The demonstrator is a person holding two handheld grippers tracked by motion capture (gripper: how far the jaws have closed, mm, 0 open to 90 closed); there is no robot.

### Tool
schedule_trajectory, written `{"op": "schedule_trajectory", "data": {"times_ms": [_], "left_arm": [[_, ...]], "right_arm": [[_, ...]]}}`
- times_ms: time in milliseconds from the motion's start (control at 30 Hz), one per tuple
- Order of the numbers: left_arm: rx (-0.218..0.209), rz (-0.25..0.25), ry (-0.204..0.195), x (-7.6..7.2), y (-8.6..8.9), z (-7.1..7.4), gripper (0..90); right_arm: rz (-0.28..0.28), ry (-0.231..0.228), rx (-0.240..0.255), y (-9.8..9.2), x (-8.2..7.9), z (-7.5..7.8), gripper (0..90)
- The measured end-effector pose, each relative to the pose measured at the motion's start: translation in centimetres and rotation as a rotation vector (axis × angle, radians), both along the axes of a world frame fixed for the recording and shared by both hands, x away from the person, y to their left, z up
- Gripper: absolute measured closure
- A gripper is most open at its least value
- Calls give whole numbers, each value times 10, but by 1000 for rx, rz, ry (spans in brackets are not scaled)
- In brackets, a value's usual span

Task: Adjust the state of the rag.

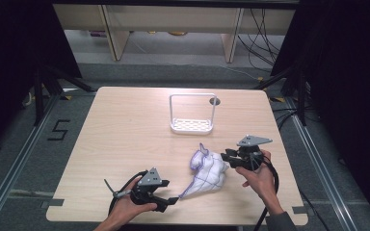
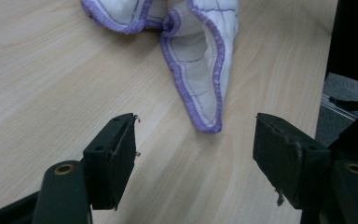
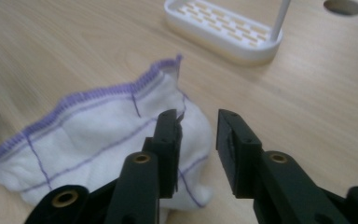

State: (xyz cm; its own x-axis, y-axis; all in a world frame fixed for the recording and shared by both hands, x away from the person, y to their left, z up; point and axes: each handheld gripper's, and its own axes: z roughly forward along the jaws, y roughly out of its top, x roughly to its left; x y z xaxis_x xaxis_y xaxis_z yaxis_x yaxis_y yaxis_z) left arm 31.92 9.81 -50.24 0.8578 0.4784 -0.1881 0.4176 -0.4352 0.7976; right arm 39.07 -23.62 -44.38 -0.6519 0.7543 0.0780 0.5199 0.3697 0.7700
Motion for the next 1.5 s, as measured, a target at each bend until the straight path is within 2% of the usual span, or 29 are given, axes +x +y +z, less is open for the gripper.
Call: {"op": "schedule_trajectory", "data": {"times_ms": [33,67,100,133,233,300,367,433,467,533,567,600,667,700,733,767,800,867,900,967,1000,1033,1100,1200,1233,1300,1333,1400,1500], "left_arm": [[11,-4,2,0,0,1,301],[10,-7,-11,0,-1,1,301],[2,1,-8,-1,-2,1,301],[6,-3,-9,1,0,1,301],[4,6,-8,2,2,2,300],[11,18,-12,3,5,3,299],[12,19,-10,5,7,4,295],[13,33,-3,7,9,4,290],[8,35,-12,9,9,3,289],[17,45,-13,13,12,4,288],[8,55,-9,14,12,3,287],[12,58,-6,16,14,3,285],[7,65,-3,18,15,3,283],[6,76,2,21,16,3,281],[3,78,6,22,16,4,280],[2,84,6,24,16,4,280],[-3,91,4,25,15,4,280],[-14,91,16,29,11,6,280],[-2,88,10,31,11,7,279],[-13,91,26,36,5,8,275],[-21,103,41,38,2,9,270],[-19,110,55,40,-1,11,265],[-38,109,56,46,-7,13,264],[-19,100,48,57,-15,17,264],[-21,101,57,61,-19,18,264],[-30,104,65,65,-22,18,265],[-7,96,62,72,-28,18,266],[11,84,44,77,-35,17,266],[12,79,46,82,-42,15,274]], "right_arm": [[-16,10,16,6,-2,5,637],[15,-16,-3,8,1,9,626],[-3,0,9,15,0,14,608],[17,-27,-11,19,4,17,598],[21,-26,-23,37,14,23,572],[34,-4,-52,50,24,23,556],[33,41,-83,64,33,19,545],[40,82,-137,76,41,12,537],[30,100,-162,81,44,9,546],[44,114,-211,83,51,4,666],[73,106,-231,82,54,2,785],[90,109,-239,81,54,2,858],[97,112,-226,80,52,2,884],[102,68,-211,70,44,11,895],[102,66,-204,66,39,15,896],[123,38,-196,58,34,20,896],[119,3,-168,51,27,25,897],[108,-25,-139,34,11,37,896],[106,-43,-116,24,3,41,897],[80,-58,-62,6,-13,47,897],[89,-82,-50,-4,-19,49,897],[77,-63,-28,-12,-28,50,897],[75,-82,-16,-25,-41,47,897],[52,-53,26,-39,-65,39,897],[57,-71,18,-42,-67,37,896],[47,-63,33,-48,-73,32,896],[41,-51,43,-51,-75,29,896],[39,-50,48,-55,-74,25,896],[41,-42,63,-58,-73,20,896]]}}
